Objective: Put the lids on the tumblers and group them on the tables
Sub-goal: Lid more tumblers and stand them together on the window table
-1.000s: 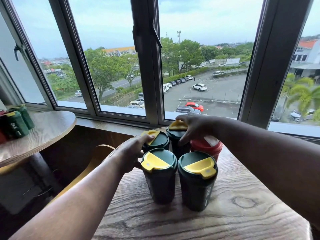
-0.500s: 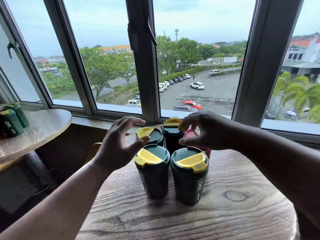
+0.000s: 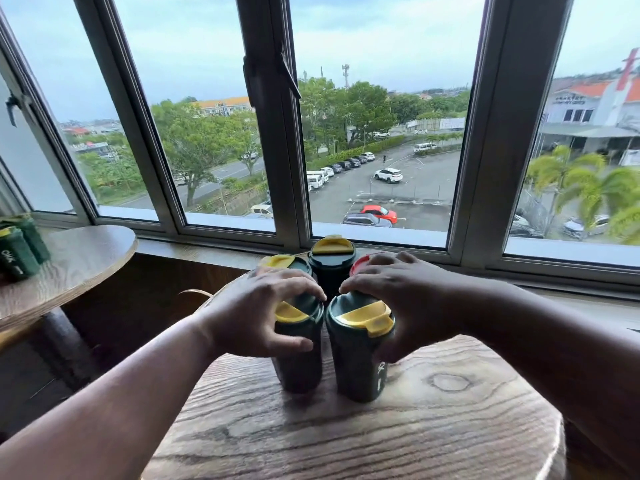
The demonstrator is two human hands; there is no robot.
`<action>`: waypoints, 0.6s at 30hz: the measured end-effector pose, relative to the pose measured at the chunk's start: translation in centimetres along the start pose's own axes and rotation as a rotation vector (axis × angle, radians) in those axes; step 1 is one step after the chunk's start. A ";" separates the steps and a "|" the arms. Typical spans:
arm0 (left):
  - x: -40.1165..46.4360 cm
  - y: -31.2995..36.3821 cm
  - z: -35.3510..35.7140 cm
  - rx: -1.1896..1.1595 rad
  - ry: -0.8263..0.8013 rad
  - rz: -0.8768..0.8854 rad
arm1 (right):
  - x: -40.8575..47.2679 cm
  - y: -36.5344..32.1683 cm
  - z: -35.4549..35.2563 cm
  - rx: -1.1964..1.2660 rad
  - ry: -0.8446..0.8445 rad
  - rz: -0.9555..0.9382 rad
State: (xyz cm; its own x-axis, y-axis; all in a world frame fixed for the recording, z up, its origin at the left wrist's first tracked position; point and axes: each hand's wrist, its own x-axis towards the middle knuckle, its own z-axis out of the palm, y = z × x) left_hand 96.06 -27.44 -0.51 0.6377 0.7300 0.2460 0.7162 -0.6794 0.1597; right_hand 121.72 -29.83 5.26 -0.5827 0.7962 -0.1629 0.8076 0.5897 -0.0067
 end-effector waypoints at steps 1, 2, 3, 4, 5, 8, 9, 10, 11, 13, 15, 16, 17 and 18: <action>0.0 -0.1 0.2 -0.023 0.013 0.007 | 0.2 0.3 0.2 -0.005 0.008 0.010; 0.0 0.0 0.2 -0.049 0.015 0.002 | 0.4 0.5 0.6 -0.008 0.009 -0.002; 0.0 -0.1 0.2 -0.048 0.031 0.004 | 0.6 0.6 0.8 -0.009 0.016 -0.005; -0.1 -0.1 0.3 -0.054 0.039 -0.001 | 0.7 0.7 1.0 -0.018 0.038 -0.017; -0.1 -0.2 0.3 -0.065 0.042 -0.010 | 0.8 0.6 1.0 -0.027 0.041 -0.013; -0.2 -0.3 0.4 -0.053 0.049 -0.012 | 0.9 0.6 1.2 -0.022 0.049 -0.022; -0.1 -0.2 0.3 -0.051 0.049 -0.015 | 0.8 0.3 1.1 -0.019 0.049 -0.025; -0.2 -0.2 0.3 -0.048 0.042 -0.018 | 0.8 0.3 1.1 -0.016 0.053 -0.031; -0.3 -0.2 0.3 -0.029 0.032 -0.021 | 0.7 0.1 1.1 -0.021 0.060 -0.034; -0.3 -0.4 0.4 -0.002 0.005 -0.041 | 0.5 -0.2 1.1 -0.034 0.073 -0.038; -0.4 -0.6 0.2 0.022 -0.028 -0.052 | 0.4 -0.2 1.2 -0.030 0.071 -0.041; -0.4 -0.7 0.1 0.012 -0.035 -0.048 | 0.3 -0.2 1.3 -0.028 0.068 -0.044; -0.4 -0.7 0.0 -0.007 -0.034 -0.039 | 0.4 -0.1 1.4 -0.021 0.078 -0.046; -0.4 -0.7 -0.2 -0.036 -0.033 -0.027 | 0.6 0.1 1.7 -0.003 0.098 -0.046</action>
State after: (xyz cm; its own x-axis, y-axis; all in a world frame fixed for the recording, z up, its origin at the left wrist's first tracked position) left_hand 95.25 -27.34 -0.52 0.6275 0.7498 0.2097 0.7230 -0.6611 0.2004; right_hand 121.62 -29.55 3.51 -0.6257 0.7773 -0.0649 0.7793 0.6266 -0.0088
